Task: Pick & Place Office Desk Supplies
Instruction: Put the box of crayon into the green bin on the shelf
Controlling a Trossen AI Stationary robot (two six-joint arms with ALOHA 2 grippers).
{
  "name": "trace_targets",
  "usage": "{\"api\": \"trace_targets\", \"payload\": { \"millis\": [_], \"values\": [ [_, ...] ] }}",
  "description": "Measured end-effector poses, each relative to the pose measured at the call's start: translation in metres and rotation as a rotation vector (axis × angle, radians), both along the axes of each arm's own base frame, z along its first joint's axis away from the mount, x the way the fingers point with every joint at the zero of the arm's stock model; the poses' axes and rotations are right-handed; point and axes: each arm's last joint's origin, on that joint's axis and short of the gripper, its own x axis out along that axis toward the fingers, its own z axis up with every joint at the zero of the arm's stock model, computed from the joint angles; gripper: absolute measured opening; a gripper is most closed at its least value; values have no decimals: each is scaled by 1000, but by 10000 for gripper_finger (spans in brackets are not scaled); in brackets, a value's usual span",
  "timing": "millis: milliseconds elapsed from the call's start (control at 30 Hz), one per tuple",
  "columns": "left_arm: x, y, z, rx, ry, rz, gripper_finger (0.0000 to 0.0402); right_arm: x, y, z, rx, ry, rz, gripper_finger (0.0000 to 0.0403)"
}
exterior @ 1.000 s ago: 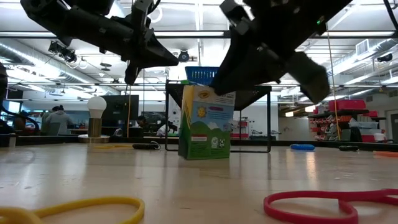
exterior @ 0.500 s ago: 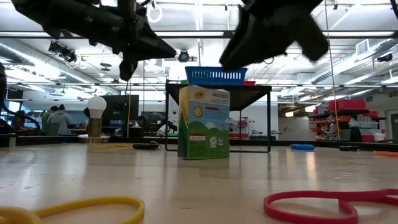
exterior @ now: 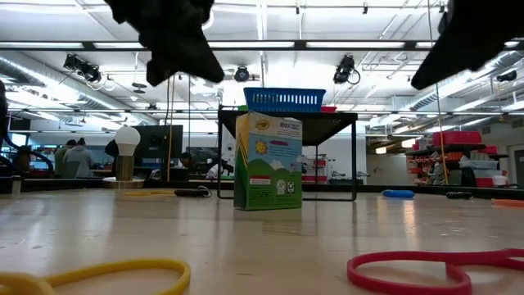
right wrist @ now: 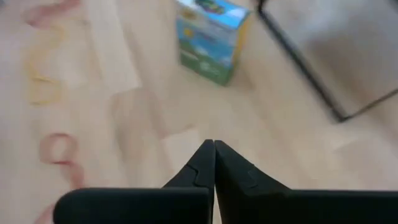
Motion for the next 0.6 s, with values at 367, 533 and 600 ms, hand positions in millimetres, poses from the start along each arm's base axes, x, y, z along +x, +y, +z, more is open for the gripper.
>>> {"api": "trace_targets", "payload": {
  "millis": [367, 533, 600],
  "values": [
    [36, 7, -62, 15, 112, 62, 6, -8, -17, -20, 145, -171, 17, 5],
    [53, -2, -76, -52, 41, -38, 6, -3, -26, -21, 130, -151, 4, 4],
    [55, -6, -80, -81, 26, -35, 6, 0, -30, -22, 159, -142, -12, 4]
  ]
}}
